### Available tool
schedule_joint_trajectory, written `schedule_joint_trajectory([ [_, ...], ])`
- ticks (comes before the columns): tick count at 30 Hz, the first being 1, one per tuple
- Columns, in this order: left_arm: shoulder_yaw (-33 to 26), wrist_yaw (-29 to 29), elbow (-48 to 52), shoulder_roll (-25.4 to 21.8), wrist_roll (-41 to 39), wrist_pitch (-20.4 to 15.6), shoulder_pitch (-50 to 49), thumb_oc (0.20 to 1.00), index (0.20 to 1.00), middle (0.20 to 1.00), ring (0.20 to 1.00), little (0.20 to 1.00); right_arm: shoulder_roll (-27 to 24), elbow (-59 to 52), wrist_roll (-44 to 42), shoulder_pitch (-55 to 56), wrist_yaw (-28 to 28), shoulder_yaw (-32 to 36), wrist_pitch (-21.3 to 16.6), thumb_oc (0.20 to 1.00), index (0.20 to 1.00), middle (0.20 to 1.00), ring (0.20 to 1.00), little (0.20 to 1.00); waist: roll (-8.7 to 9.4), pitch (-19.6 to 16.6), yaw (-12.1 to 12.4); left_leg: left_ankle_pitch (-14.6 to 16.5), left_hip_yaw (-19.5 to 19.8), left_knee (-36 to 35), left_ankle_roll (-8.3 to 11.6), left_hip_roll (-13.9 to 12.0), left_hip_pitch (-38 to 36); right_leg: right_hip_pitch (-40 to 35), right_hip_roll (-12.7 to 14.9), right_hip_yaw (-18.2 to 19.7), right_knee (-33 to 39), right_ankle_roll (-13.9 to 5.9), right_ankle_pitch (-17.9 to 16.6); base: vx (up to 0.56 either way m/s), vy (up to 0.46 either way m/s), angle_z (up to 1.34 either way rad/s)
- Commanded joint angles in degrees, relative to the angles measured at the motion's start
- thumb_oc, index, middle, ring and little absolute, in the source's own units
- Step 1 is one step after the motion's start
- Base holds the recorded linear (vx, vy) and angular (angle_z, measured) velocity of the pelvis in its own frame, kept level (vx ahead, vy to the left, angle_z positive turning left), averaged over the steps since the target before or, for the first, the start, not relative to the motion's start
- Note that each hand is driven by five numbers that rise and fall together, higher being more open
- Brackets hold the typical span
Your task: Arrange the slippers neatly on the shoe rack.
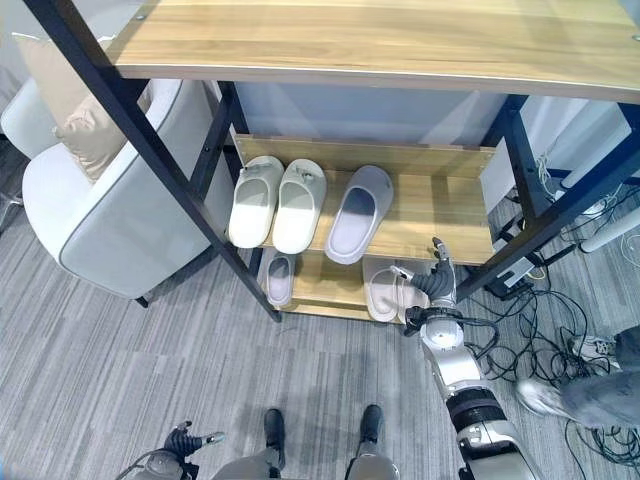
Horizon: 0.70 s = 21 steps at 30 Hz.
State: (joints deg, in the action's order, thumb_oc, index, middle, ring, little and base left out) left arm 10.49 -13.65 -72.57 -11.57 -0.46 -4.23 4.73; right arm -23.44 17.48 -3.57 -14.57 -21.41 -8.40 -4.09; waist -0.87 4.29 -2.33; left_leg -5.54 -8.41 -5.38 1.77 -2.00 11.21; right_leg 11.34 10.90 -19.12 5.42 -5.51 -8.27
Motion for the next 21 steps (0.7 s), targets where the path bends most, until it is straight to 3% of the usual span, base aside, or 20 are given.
schedule_joint_trajectory([
  [1,-0.3,0.07,-5.16,-0.72,2.75,-0.22,2.81,1.0,1.0,1.0,1.0,1.0,-1.67,3.49,5.78,-5.68,-0.29,-0.25,-3.16,1.0,1.0,1.0,1.0,1.0,2.26,-0.62,1.18,4.55,0.13,0.38,3.45,-0.22,-0.25,-5.17,2.82,0.34,-0.42,-5.22,5.28,-0.01,0.038,0.0],
  [10,1.36,-0.73,-6.21,-1.95,2.06,-0.27,3.34,1.0,1.0,1.0,1.0,1.0,-4.19,18.48,7.24,-21.2,-3.33,-5.56,-0.51,1.0,1.0,1.0,1.0,1.0,3.22,0.02,3.15,3.96,0.63,0.38,3.6,-0.01,1.55,-3.7,3.11,-0.01,-0.42,-5.29,4.75,0.0,0.012,0.04],
  [21,2.73,-1.62,-6.53,-4.11,0.12,-1.51,4.98,1.0,1.0,1.0,1.0,1.0,-9.6,35.74,7.09,-38.04,-2.82,-12.11,1.75,1.0,1.0,1.0,1.0,1.0,4.25,1.74,5.1,2.73,1.56,0.38,4.09,-0.09,4.38,-1.83,2.67,-0.22,-0.42,-5.2,4.32,0.0,0.002,0.01],
])
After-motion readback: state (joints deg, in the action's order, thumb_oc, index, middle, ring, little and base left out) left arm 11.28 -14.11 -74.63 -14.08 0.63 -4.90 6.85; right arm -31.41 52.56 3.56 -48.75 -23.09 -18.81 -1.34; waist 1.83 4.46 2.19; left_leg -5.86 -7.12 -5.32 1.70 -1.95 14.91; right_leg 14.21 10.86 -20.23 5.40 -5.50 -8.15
